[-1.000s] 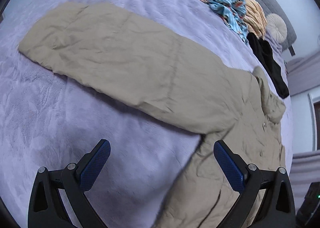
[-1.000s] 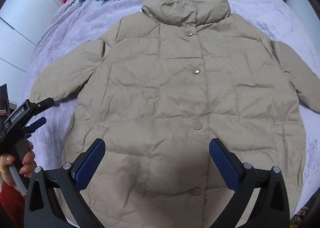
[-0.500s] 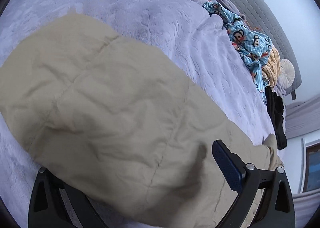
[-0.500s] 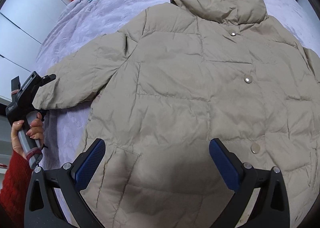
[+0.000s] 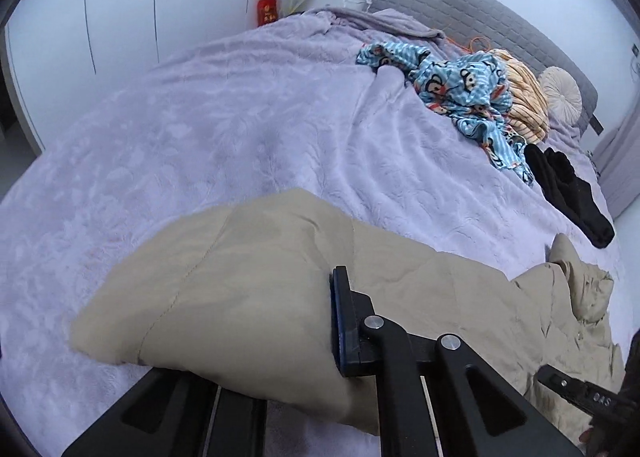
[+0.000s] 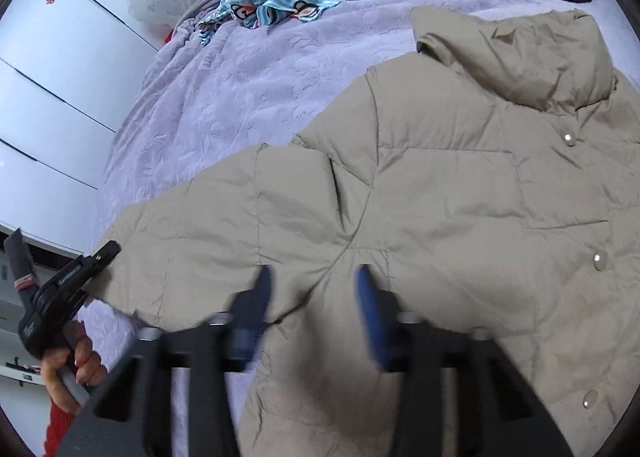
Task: Fold large clothes
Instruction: 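Grasp the jacket sleeve with the left tool and fold it across the body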
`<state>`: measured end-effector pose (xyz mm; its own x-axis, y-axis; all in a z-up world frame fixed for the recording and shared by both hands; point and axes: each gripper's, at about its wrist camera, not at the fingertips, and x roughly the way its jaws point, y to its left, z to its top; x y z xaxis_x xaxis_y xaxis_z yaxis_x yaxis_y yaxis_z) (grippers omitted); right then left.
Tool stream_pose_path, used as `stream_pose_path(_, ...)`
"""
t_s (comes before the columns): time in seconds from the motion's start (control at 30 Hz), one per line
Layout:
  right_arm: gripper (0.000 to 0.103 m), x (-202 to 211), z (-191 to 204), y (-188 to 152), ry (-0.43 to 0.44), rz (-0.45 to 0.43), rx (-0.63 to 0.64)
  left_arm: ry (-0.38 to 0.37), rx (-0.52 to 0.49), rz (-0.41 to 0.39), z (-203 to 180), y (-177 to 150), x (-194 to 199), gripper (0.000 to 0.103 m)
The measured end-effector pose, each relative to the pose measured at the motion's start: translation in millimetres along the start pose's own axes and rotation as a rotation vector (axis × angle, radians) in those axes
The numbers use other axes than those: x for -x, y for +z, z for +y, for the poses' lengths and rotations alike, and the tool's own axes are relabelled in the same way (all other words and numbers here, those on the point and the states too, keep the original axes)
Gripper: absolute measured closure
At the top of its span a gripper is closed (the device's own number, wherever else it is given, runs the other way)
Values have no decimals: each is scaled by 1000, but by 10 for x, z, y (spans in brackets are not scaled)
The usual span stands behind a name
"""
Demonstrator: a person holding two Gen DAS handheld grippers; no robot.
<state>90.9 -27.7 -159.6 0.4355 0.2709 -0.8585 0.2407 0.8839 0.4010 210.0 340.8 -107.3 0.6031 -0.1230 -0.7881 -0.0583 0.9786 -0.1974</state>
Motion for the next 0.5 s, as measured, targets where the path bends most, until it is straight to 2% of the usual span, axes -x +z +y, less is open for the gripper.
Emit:
stream_pose_path(0.07,85,-138,15,36,48,4,-34,4,-52,-40,-123,20,153,91)
stream_pose_path(0.17,86,-385,98,7,103,32,-12,-23,-121,-86,-386,58,344,91)
stream_pose_path(0.3,86,-681,82,-93,125,87,-24,-53,-223,-122,-885,36,520,91)
stream_pose_path(0.4,86,-815,50,-82,139,136,-24,-108,-289,-137,-1434,-4,605,91)
stream_pose_path(0.5,86,-731,6,-42,195,167,-1,-157,-368,-146,-2095,-117,663,91)
